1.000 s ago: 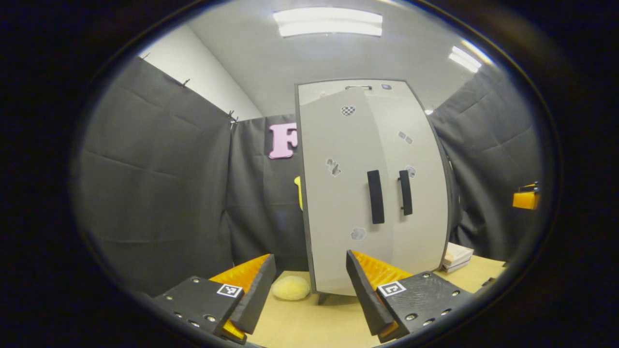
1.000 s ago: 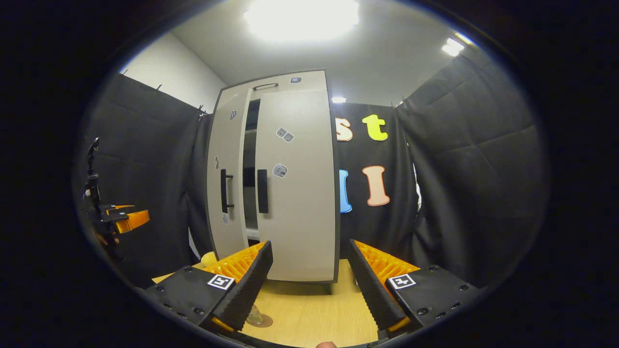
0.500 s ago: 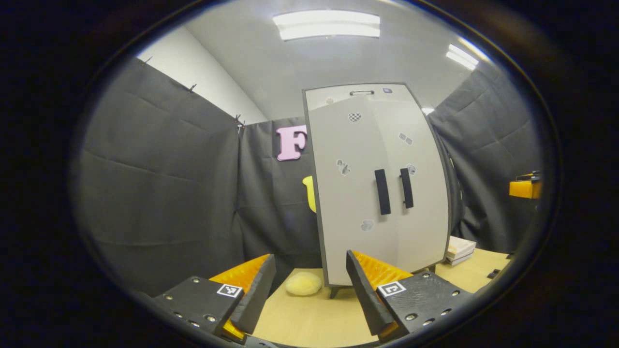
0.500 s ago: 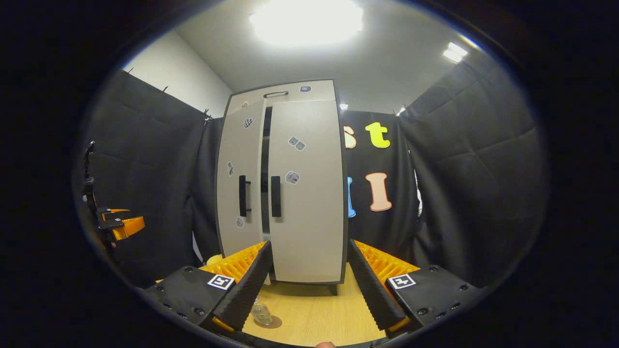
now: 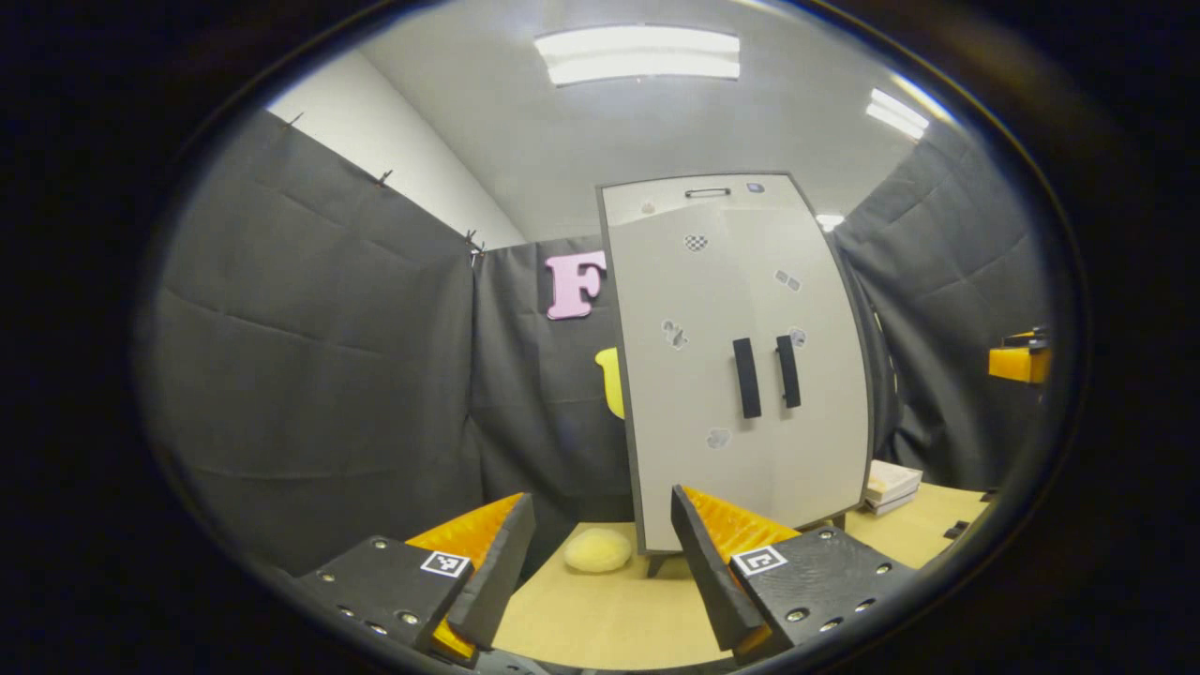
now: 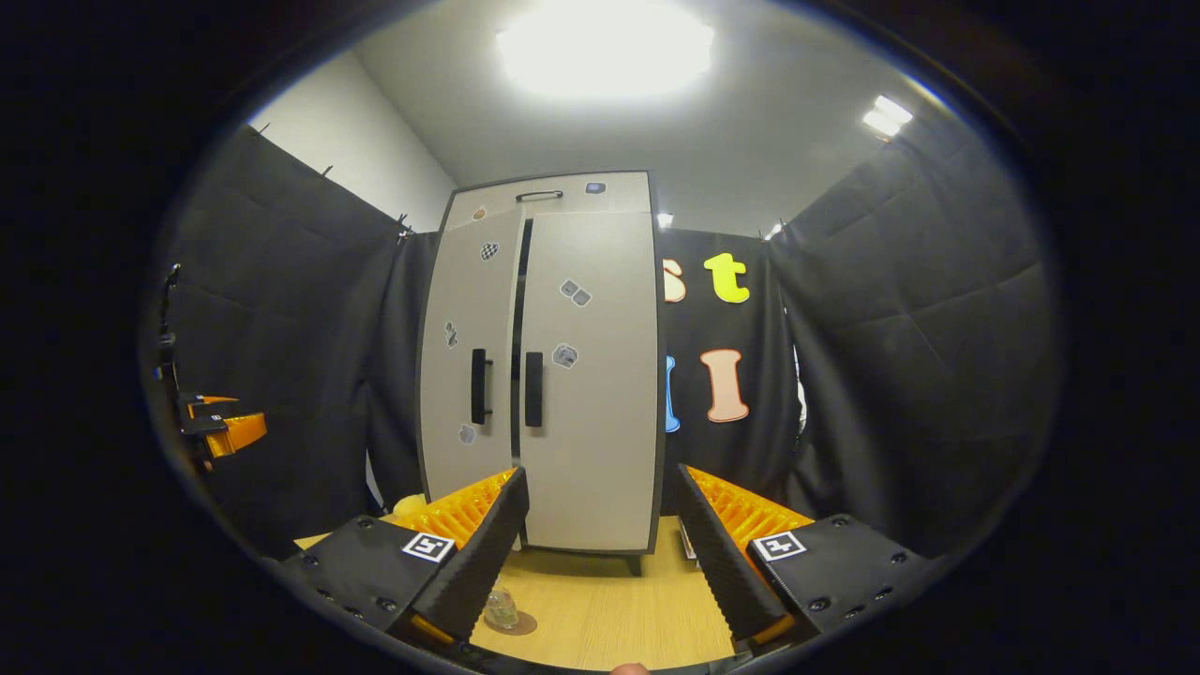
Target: Grasp the bottle in the cabinet with the left hand and place it on the coaster, then close the right door with the right hand and the left door with the left hand.
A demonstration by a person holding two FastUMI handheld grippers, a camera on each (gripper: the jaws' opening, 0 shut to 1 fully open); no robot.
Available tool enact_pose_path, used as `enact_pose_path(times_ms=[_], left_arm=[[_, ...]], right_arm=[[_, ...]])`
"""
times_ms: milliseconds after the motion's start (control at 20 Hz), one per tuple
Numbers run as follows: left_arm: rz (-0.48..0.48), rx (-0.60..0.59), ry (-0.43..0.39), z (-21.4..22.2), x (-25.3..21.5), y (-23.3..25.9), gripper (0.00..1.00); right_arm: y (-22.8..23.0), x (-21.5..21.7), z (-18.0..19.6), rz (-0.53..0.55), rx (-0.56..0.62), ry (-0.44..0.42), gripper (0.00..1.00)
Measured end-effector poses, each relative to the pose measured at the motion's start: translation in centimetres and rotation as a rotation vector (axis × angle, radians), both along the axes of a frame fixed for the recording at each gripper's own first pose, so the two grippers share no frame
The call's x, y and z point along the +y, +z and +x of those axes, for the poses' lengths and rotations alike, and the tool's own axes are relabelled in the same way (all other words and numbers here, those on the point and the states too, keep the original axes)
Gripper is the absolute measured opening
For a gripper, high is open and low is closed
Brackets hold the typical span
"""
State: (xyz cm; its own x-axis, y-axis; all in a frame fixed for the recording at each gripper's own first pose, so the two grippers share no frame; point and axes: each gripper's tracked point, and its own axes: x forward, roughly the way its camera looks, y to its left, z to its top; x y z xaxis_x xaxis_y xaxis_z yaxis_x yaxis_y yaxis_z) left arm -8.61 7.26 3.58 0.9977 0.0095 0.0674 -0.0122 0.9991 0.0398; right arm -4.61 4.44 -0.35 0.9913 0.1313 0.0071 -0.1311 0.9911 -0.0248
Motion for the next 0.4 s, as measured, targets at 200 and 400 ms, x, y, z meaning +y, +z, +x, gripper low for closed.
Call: enact_pose_path(times_ms=[200,400], left_arm=[[-0.006,0.014,0.0,-0.68,0.19,-0.17,0.86],[0.005,-0.001,0.003,-1.26,0.36,0.66,0.86]], right_arm=[[0.08,-0.05,-0.52,0.006,0.0,-0.002,0.96],[0.38,-0.4,-0.66,0.012,-0.002,-0.01,0.99]])
